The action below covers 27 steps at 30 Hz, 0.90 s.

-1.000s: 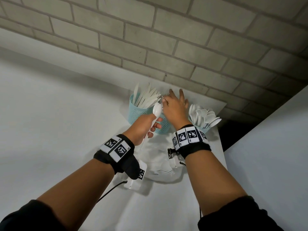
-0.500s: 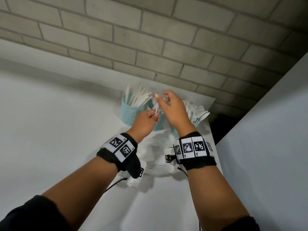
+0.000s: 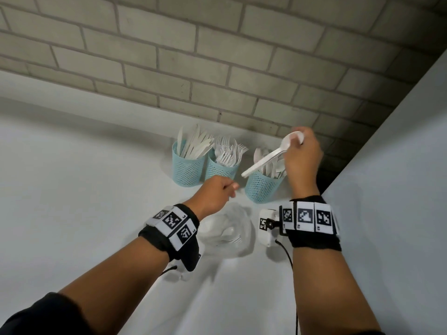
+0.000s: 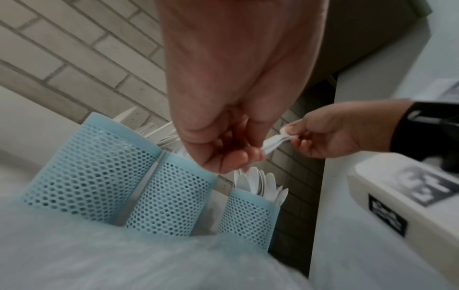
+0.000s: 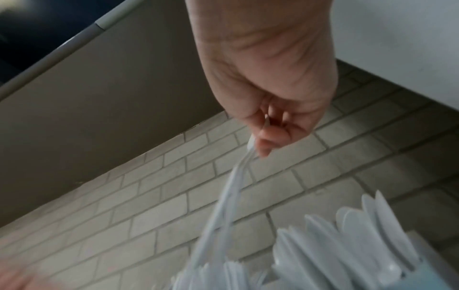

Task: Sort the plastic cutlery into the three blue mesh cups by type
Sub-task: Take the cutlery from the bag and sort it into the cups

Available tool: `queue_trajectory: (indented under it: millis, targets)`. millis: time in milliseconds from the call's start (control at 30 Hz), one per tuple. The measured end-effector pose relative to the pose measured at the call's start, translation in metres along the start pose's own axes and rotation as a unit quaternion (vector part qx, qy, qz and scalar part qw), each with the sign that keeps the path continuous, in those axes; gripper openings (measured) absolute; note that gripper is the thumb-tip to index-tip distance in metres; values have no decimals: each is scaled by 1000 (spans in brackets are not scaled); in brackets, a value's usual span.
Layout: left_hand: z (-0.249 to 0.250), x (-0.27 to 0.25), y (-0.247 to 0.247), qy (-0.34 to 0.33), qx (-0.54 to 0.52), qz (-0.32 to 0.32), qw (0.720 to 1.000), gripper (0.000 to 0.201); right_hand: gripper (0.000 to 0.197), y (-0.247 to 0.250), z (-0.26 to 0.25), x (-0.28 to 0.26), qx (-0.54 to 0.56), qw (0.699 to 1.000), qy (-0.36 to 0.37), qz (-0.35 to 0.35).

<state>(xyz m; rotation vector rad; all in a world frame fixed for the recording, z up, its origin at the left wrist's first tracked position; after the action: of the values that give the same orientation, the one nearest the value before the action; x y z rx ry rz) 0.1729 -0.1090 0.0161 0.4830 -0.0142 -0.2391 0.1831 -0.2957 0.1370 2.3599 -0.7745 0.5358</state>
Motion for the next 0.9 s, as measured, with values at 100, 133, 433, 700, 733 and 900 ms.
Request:
queue_trajectory:
  millis: [100,133,433,700,733,900]
  targets:
    - [-25,-9,-27,44,124,-109,985,31,24,43,-10,0,-13,990,50,133]
    - [-34,-13,-36,53,199,-140,968,33,27,49,-13,0,-27,985,68,158]
    - [-65,-33,-49,82,375,-207,900,55,29,-20,21,-13,-201,976,76,-29]
    - [-68,-34,-45,79,367,-223,899,55,36,-64,52,-22,-271,938,36,-211]
    - [-69,-35,-45,79,370,-229,897,54,36,-65,49,-21,-291,928,42,-230]
    - [-70,-36,-50,62,381,-227,894,54,25,-49,10,-25,-102,981,92,-134]
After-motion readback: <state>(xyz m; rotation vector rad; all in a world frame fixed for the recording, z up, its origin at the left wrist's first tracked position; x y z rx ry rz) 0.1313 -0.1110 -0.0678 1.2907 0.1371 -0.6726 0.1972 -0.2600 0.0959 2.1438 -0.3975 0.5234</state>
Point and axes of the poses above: each hand's wrist, its own x-axis towards the middle knuckle, its own y-axis out of the back of the hand, z = x × y, the point moved 10 cm from there along x, towards the middle knuckle, and after that the axes turned 4 degrees about y, right-handed, at the moved point
